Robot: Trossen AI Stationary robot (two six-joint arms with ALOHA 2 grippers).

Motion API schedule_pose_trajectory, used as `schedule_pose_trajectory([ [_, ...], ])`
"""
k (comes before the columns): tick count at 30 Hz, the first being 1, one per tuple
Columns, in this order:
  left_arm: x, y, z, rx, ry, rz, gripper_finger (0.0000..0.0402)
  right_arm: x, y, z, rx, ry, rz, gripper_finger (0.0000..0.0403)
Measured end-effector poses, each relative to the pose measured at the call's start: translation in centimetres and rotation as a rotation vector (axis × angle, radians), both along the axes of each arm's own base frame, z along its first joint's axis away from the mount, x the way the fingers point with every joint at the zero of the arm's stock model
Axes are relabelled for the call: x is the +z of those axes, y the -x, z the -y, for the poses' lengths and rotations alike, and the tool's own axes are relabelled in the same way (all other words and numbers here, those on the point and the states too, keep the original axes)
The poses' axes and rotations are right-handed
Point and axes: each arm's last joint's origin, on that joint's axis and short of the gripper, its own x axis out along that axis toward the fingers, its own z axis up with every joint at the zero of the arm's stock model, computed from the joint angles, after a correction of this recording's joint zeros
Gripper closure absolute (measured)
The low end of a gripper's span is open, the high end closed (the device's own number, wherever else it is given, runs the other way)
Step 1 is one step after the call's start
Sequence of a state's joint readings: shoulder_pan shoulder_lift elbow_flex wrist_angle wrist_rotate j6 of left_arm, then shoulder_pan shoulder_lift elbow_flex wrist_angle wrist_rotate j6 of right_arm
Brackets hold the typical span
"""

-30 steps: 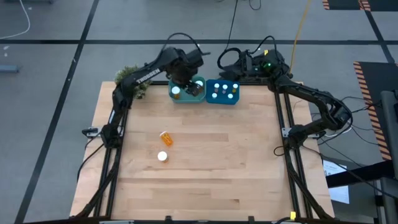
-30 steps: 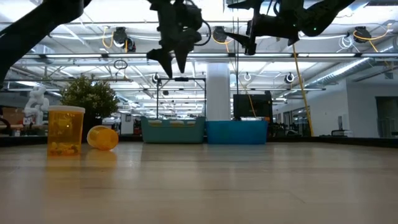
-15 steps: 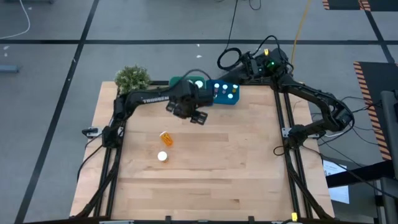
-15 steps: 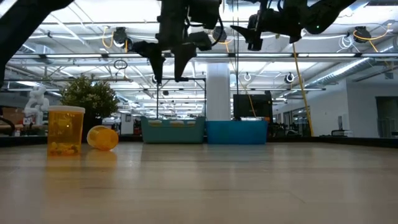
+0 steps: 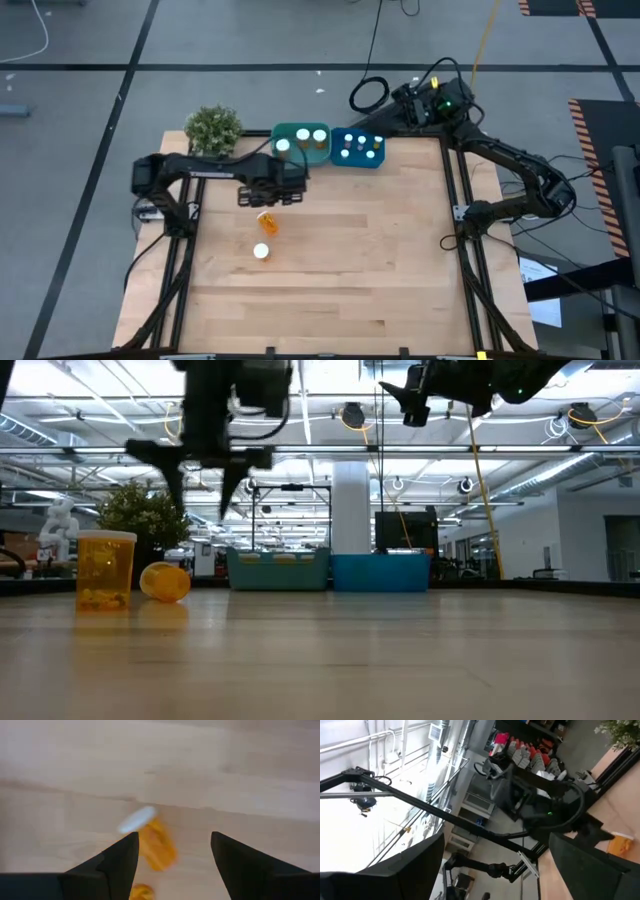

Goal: Pick and place medicine bottles into bin by pill shape (circle, oval)
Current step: Put the large orange capsule bottle into the green bin

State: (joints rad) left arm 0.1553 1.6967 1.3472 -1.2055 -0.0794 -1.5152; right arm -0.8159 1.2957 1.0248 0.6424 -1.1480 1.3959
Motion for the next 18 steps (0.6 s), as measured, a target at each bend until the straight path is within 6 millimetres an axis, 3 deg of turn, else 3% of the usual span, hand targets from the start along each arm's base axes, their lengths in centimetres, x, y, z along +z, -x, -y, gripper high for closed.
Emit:
schedule_pose_trajectory([
  [9,-5.0,3.8,-1.0,0.152,0.089,0.12,0.0087,-1.0,-0.7,-0.2,-0.052,-0.033,-0.056,0.0051],
  [13,-6.1,5.1,-0.9,0.198,0.127,0.08,0.0058,-1.2,-1.0,-0.4,-0.045,-0.044,-0.073,0.0051],
  [18,-7.2,5.5,-0.4,0.231,0.146,0.068,0.0051,-1.3,-1.0,-0.4,-0.049,-0.037,-0.075,0.0051],
])
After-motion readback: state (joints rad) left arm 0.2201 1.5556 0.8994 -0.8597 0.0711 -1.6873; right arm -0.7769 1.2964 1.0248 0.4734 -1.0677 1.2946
